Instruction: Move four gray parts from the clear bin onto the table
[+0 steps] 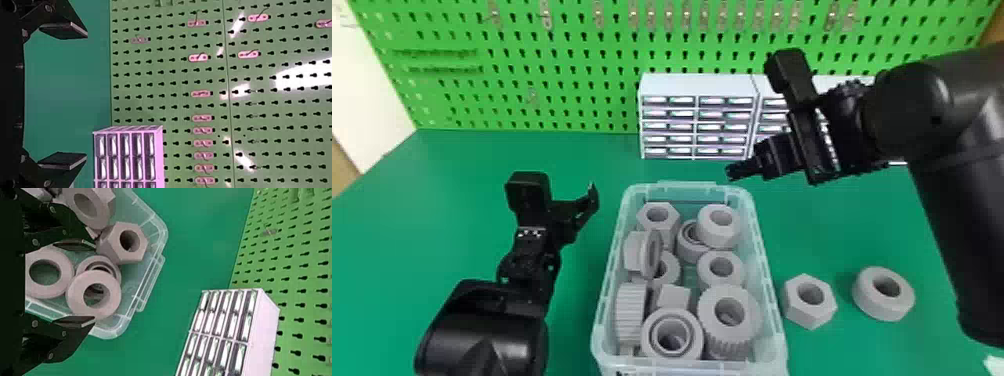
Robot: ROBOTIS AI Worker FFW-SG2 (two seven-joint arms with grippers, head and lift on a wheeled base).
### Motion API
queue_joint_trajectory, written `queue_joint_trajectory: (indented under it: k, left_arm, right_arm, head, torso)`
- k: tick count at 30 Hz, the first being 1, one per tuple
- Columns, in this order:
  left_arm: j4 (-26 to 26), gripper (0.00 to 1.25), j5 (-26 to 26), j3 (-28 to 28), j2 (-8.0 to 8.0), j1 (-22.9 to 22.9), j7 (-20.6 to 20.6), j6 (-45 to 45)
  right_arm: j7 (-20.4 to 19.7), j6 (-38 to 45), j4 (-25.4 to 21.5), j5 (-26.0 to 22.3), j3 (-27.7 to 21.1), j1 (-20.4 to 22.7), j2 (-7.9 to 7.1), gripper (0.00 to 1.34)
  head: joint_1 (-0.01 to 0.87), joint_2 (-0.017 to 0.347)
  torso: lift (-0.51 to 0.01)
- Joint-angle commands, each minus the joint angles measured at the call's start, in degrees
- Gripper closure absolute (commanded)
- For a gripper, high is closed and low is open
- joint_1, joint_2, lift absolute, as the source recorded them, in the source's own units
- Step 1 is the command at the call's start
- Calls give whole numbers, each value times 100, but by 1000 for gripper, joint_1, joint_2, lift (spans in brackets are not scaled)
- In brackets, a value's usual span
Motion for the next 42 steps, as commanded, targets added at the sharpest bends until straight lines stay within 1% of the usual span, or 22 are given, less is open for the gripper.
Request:
queue_joint_trajectory:
  k: [1,12,26,35,42]
  left_arm:
    - [0,180,9,18,9,21,0,-1]
    - [0,180,9,18,26,3,0,-1]
    - [0,180,9,18,26,12,0,8]
    - [0,180,9,18,26,12,0,-1]
    - [0,180,9,36,26,47,0,-1]
  right_arm:
    - [0,8,-1,-176,171,-108,28,588]
    - [0,8,61,-378,593,-223,72,587]
    - [0,8,272,-836,1032,-302,116,587]
    - [0,8,571,-1152,1410,-346,151,587]
    - [0,8,615,-1187,1613,-381,160,587]
  head:
    - [693,72]
    - [693,72]
    - [693,72]
    - [693,72]
    - [693,72]
  torso:
    - [-52]
    - [-52]
    - [-52]
    - [-52]
    - [-52]
